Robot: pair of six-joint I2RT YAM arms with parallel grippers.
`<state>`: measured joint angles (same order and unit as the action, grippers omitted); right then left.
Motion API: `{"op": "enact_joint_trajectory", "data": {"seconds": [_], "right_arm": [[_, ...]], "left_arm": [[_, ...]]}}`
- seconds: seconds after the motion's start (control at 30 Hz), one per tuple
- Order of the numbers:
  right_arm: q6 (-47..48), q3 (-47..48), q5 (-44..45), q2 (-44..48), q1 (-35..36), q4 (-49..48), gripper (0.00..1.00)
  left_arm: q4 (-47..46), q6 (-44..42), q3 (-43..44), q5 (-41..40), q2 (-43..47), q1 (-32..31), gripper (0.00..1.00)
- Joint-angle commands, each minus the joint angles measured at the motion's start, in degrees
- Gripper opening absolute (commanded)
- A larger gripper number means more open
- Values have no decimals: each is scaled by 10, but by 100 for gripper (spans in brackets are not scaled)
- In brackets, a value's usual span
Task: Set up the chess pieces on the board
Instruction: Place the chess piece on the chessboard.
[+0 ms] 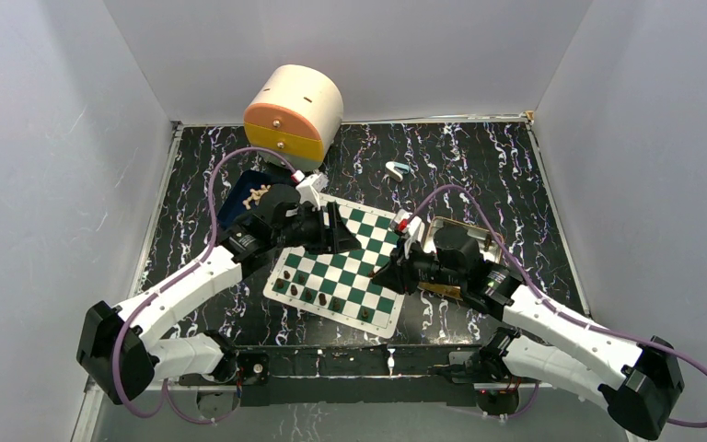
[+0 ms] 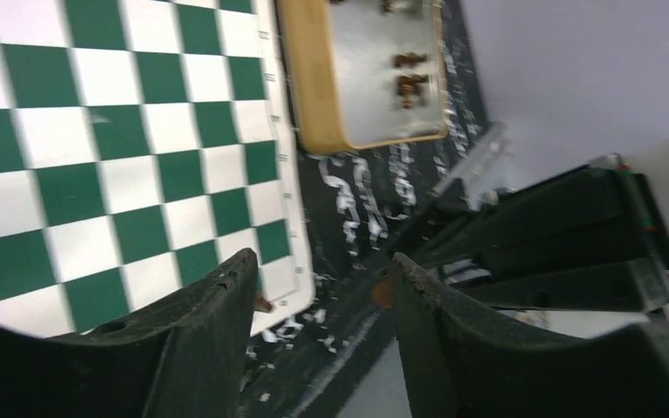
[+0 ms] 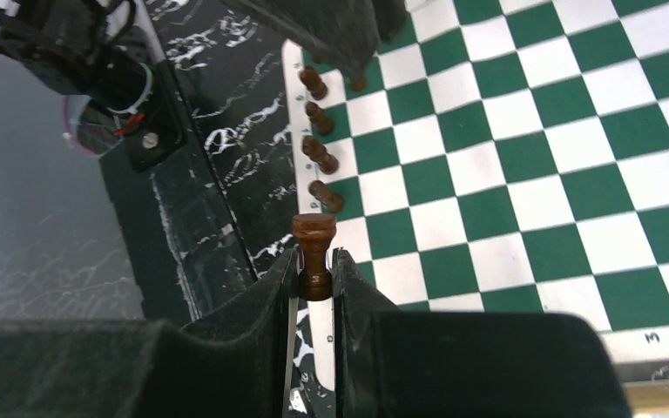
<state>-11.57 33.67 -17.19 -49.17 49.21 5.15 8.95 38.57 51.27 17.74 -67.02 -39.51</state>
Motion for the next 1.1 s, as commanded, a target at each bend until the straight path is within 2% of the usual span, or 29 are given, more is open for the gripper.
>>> {"op": "enact_joint_trajectory", "data": {"seconds": [0.0,0.17,0.53,0.73,0.93,1.07], "right_arm": [[8,33,-66,1,3,-87,17],[-5,35,-62,-4,2,-109,17],[-42,41,-16,-3,2,-145,16],[-51,41,-19,-9,2,-154,16],[-62,36,9,-6,3,-160,15],[-67,32,6,-3,2,-165,15]], "left_arm": [[-79,50,3,136,-9,-3,56],[-115,85,-10,176,-17,-3,57],[-131,130,-37,202,-12,-3,44],[-144,151,-44,215,-8,-3,40],[-152,175,-54,219,-3,-3,31],[-151,186,-56,202,3,-3,14]]}}
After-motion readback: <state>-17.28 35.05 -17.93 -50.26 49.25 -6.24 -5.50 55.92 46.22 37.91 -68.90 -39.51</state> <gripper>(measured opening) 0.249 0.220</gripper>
